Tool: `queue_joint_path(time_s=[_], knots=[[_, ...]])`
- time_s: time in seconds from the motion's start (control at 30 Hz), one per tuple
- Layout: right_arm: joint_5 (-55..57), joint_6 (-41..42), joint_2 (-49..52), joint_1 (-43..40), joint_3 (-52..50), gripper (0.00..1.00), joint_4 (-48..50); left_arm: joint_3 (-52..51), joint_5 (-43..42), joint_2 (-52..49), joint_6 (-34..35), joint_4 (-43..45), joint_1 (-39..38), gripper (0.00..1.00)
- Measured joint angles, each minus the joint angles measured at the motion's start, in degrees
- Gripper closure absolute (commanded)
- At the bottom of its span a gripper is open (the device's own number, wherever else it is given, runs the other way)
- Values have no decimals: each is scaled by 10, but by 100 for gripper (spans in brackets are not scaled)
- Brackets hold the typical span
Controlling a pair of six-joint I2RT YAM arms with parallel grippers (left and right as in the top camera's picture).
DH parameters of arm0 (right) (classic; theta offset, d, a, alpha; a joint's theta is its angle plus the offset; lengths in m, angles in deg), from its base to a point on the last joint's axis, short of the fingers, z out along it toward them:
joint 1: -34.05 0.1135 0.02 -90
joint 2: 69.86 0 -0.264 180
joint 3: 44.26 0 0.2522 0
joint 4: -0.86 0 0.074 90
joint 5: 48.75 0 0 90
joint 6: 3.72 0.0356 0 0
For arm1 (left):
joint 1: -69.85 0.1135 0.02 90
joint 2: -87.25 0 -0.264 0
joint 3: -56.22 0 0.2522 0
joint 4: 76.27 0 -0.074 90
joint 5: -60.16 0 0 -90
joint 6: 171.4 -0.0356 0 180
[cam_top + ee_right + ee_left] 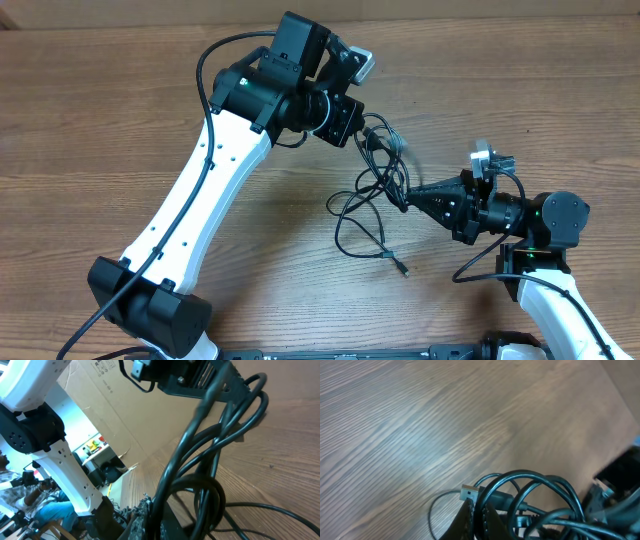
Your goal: Untangle cables
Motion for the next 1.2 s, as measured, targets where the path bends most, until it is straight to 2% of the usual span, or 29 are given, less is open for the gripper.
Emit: queue_joint_path(time_s=[0.23,0.43,0.53,0.57,0.63,0.67,0.77,0.93,1.2], knots=[[1,0,0,0,0,96,0,0,44,0,60,0,0,95],[1,0,0,0,0,96,0,0,55,0,81,-1,0,96],[-1,7,0,0,0,62,0,0,56,0,74,0,0,96],[-3,4,0,0,0,57,2,0,55,0,68,1,0,96],[-5,3,0,0,0,32,2,0,53,0,43,0,0,96],[-6,6,0,0,0,25,2,0,49,0,27,-1,2,96],[-9,5,0,0,0,20,2,0,43,0,-7,-5,3,96],[-11,4,0,0,0,19,2,0,31,0,-63,-9,3,96],[-8,5,0,0,0,16,2,0,-61,0,-144,-11,3,96]])
